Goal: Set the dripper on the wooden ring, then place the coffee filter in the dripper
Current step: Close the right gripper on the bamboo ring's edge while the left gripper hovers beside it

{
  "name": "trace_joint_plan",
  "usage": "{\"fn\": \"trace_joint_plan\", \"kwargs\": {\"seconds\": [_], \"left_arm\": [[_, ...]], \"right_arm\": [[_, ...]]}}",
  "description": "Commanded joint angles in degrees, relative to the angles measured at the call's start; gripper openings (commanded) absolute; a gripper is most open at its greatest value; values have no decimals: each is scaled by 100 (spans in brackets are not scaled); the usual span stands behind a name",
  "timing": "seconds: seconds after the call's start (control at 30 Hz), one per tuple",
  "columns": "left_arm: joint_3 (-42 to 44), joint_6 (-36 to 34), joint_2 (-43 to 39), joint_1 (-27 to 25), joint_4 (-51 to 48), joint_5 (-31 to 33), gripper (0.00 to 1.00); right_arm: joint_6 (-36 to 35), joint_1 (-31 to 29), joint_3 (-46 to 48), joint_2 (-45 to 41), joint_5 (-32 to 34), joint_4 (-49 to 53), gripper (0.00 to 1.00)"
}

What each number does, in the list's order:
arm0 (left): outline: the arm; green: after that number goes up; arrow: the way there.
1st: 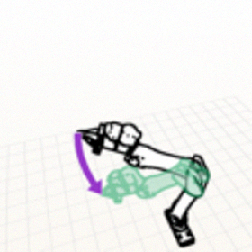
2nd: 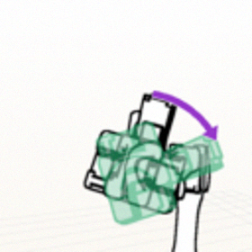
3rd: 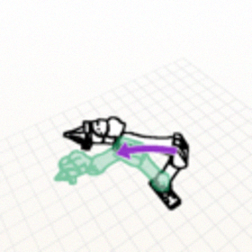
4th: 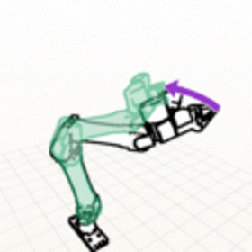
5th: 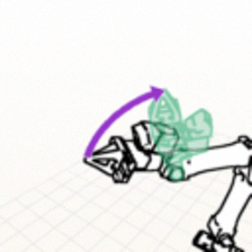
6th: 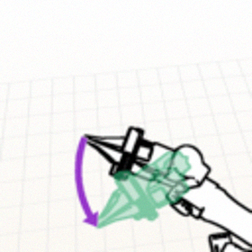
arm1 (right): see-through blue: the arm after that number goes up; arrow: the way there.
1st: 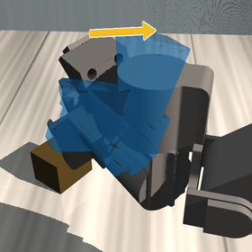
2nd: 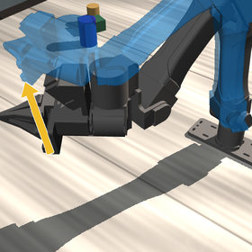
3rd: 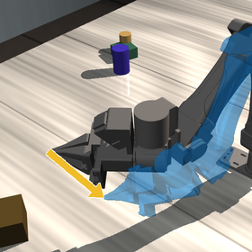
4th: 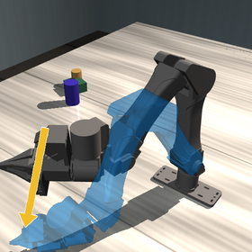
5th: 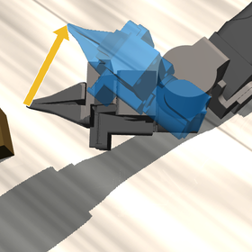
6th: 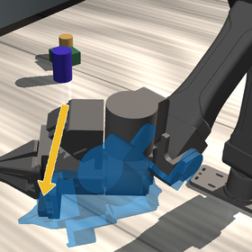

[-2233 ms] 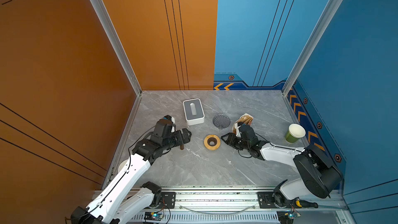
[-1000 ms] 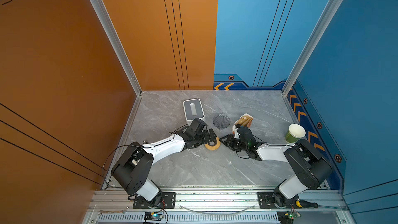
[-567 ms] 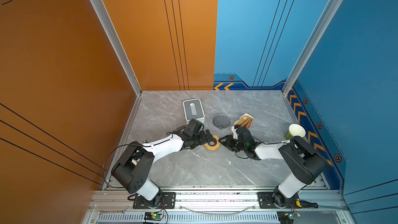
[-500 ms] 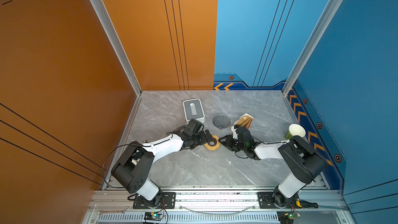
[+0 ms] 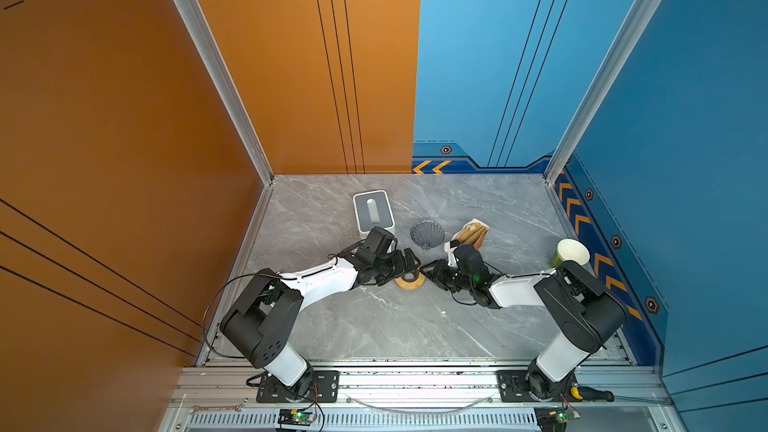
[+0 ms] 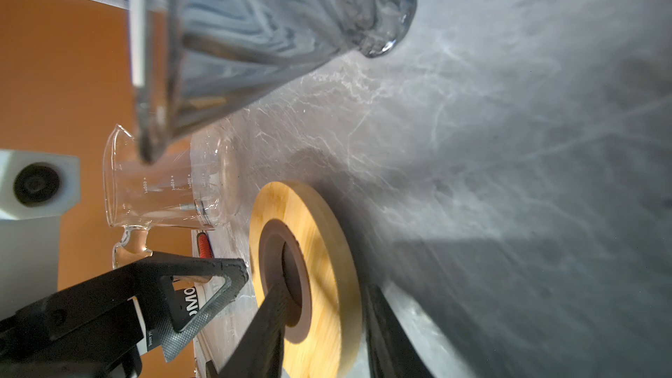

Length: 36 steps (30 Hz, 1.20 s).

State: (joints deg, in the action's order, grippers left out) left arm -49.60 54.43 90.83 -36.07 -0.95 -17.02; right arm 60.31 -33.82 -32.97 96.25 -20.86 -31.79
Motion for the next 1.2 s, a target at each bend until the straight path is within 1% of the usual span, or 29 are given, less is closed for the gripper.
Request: {"fn": "trace_joint_plan", "kwargs": {"seconds": [0.0,0.5,0.63,1.17], "left_arm": [[-115,32,117,-14,112,-152,98],[-3,-4,236,153,180,-114,98],[49,6,200,171,209,-120,98],[275,93,155,301,365,-124,98]], "right_arm": [[58,-46,-68,138,-28,-116,35],[103,-101,-104,271,-85,-266,34],[103,-146,-137,263,-91,-267,31],[92,-275,-244,128,-50,-249,27]]}}
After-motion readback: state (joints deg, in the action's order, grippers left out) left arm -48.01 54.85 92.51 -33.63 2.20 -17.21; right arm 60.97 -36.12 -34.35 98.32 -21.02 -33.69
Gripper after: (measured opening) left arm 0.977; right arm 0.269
